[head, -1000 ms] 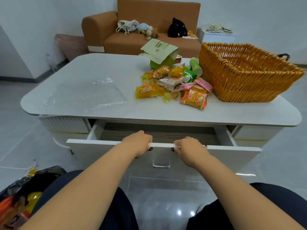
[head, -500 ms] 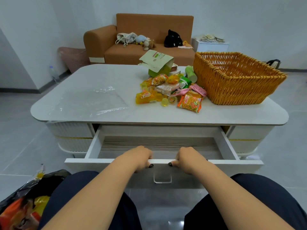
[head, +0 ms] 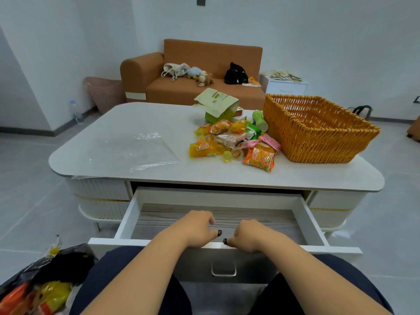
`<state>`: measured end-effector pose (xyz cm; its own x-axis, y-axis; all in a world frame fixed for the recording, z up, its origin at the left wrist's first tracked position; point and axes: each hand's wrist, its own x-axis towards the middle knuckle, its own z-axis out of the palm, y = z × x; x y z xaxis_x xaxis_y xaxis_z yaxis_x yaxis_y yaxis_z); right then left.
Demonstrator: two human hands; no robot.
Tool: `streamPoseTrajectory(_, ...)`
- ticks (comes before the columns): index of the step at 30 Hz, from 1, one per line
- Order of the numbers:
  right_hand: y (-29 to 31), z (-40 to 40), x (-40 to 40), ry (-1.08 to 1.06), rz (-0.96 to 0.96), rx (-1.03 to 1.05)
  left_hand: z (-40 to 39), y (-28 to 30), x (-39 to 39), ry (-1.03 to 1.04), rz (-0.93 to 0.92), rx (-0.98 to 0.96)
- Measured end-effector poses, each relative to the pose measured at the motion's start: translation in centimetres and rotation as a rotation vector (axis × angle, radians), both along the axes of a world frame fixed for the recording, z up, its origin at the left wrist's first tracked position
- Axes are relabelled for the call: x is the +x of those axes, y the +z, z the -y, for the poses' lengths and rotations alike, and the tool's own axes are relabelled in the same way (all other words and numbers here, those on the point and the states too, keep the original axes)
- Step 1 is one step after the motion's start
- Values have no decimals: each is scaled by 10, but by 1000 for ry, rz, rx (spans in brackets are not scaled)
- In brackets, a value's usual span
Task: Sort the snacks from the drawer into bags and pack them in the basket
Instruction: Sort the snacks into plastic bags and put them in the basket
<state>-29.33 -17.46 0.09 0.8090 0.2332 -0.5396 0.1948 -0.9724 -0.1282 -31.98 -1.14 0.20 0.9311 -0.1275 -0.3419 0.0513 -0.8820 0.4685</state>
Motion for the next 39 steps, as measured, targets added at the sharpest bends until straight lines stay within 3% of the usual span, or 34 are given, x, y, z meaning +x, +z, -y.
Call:
streamPoseTrajectory(10, -9, 23, 13, 159, 52, 0, -11, 3, 29, 33, 40, -10)
streamPoseTrajectory(15, -7, 23, 25, 266, 234, -42, -22, -3, 38, -46, -26, -11)
streamPoseTrajectory(20, -9, 16, 53, 267, 445, -19, -33, -8, 54, -53, 74, 63)
streamPoseTrajectory(25, -11, 15, 88, 250, 596, -13, -35, -14, 86, -46, 204, 318)
streamPoseTrajectory(32, -17, 17, 129, 194, 465, 41, -45, -24, 121, -94, 193, 505)
streamPoseTrajectory(39, -40, 7, 139, 194, 752, 4, -35, -43, 134, -32, 406, 675)
